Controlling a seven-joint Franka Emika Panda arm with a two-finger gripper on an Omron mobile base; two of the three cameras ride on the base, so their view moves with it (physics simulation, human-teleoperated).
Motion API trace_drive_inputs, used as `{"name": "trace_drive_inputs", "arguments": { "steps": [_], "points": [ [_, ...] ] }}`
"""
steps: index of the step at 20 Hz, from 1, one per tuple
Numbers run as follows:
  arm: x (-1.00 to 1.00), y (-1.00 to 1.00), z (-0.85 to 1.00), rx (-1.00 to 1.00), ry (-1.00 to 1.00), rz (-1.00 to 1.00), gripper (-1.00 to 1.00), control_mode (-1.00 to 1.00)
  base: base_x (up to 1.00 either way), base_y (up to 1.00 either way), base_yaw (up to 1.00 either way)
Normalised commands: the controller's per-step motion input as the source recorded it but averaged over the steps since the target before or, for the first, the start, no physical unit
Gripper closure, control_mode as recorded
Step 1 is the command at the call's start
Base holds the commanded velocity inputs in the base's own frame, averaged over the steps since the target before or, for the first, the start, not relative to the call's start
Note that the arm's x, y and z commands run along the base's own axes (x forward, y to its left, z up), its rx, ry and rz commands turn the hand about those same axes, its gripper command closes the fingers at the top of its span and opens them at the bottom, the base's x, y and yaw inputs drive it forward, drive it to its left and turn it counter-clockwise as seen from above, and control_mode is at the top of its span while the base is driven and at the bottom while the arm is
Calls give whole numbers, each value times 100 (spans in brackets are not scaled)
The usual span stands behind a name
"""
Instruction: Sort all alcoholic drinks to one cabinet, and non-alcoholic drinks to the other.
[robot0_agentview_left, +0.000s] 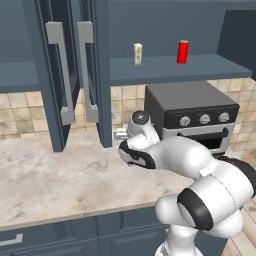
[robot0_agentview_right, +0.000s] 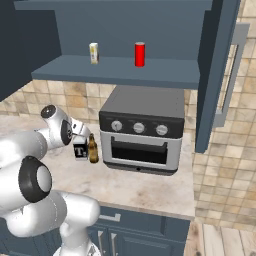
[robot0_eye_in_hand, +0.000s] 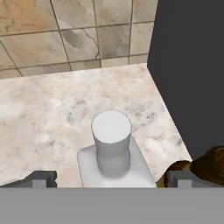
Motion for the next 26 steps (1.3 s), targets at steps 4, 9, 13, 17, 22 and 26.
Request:
{"name": "trace_drive_inputs", "arguments": {
  "steps": [4, 9, 13, 17, 22, 26],
  "points": [
    [20, 0, -13, 0, 0, -1, -100, -100, 0, 0, 0],
    [18, 0, -13, 0, 0, -1, -100, -100, 0, 0, 0],
    [15, 6, -15, 0, 0, -1, 100, -100, 0, 0, 0],
    [13, 14, -12, 0, 0, -1, 100, -100, 0, 0, 0],
    [2, 3, -7, 0, 0, 0, 100, -100, 0, 0, 0],
    [0, 0, 0, 0, 0, 0, 100, -100, 0, 0, 0]
  ]
}}
